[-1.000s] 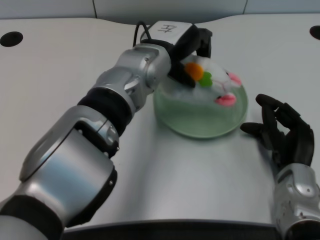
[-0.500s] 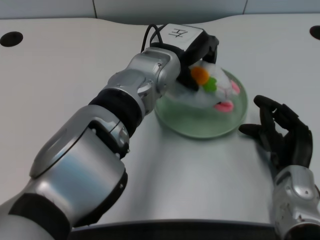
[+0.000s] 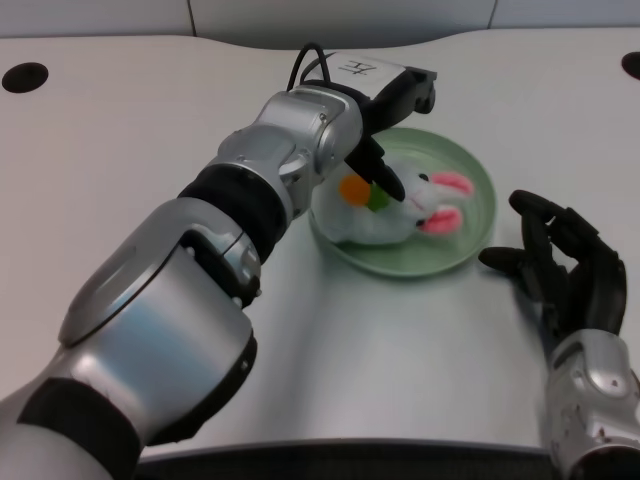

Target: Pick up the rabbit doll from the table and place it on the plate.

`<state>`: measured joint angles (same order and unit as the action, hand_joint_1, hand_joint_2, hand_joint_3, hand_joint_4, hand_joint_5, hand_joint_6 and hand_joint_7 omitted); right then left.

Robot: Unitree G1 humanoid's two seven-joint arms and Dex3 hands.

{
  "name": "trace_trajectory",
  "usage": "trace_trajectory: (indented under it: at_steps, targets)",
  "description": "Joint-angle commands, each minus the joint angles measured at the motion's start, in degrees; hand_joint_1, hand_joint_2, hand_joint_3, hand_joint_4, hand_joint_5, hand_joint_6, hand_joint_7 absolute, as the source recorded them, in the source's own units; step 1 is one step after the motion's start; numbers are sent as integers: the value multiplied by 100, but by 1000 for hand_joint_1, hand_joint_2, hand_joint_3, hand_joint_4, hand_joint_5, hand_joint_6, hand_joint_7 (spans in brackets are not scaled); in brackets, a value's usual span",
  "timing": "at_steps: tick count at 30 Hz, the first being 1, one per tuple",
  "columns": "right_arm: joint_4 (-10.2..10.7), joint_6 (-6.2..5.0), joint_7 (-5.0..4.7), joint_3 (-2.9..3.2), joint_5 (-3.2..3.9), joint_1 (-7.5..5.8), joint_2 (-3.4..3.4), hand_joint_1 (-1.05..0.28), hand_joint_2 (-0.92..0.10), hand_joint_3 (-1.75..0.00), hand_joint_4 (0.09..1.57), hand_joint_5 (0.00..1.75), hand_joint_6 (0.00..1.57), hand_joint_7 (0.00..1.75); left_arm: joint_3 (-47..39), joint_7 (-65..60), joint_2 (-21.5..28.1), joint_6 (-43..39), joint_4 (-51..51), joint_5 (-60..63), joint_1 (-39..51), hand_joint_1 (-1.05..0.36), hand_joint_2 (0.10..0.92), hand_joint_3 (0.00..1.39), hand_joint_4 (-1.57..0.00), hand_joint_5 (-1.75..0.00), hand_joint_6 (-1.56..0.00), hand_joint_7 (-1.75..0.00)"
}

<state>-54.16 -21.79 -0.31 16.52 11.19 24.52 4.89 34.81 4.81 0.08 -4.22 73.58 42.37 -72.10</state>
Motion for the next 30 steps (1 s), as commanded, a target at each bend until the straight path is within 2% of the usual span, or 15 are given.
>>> trace_trajectory:
  at_steps: [1, 2, 5, 8, 13, 17, 22, 24, 26, 29, 30]
  targets:
    - [26, 53, 36, 15, 35, -86, -45, -312, -921, -241, 772, 1084, 841, 360, 44, 101, 29, -33, -65, 21, -140, -1043, 920, 88, 1, -20, 1, -17]
    - [33, 52, 41, 15, 38, -88, -46, -311, -921, -242, 772, 1084, 842, 361, 43, 92, 35, -46, -74, 20, -137, -1046, 920, 97, 1, -10, 1, -8]
    - [57, 97, -27, -2, 10, -69, -59, -312, -921, -242, 772, 1085, 840, 361, -2, 164, 67, -33, -120, -22, -174, -1048, 921, 146, 1, 0, 1, 0]
    - [58, 88, -10, 1, 20, -60, -64, -312, -921, -239, 775, 1096, 842, 366, -90, 169, 127, -23, -192, -93, -177, -1048, 921, 156, 1, 1, 1, 1]
    - [131, 169, -63, 3, 29, -63, -101, -309, -921, -243, 764, 1099, 833, 368, -436, 170, 609, -360, -544, -408, 34, -1048, 921, 145, 1, 1, 1, 1]
    - [133, 205, -109, -13, -4, -43, -101, -310, -921, -244, 764, 1099, 834, 376, -652, 453, 1068, -557, -964, -636, 308, -1048, 921, 147, -4, -2, 1, 1]
    - [226, 216, -88, -52, -20, -85, -111, -308, -921, -260, 752, 1090, 827, 380, -901, 773, 1487, -591, -1484, -907, 769, -1048, 921, 124, -28, -18, -17, -9]
    - [352, 261, -191, -112, -106, -137, -120, -303, -921, -263, 752, 1086, 822, 380, -1071, 879, 1748, -619, -1852, -1076, 1131, -1048, 921, 127, -33, -22, -26, -15]
    - [442, 305, -246, -145, -145, -173, -129, -299, -921, -268, 755, 1083, 821, 380, -1160, 957, 1882, -592, -2116, -1153, 1339, -1048, 921, 135, -33, -23, -30, -17]
    - [562, 400, -290, -125, -113, -213, -170, -301, -921, -246, 778, 1076, 830, 387, -1338, 959, 2144, -603, -2558, -1273, 1773, -1041, 921, 151, -49, -33, -42, -22]
    - [645, 458, -334, -133, -126, -243, -188, -302, -921, -238, 787, 1074, 834, 390, -1446, 952, 2256, -610, -2757, -1351, 1988, -1039, 921, 156, -55, -36, -46, -24]
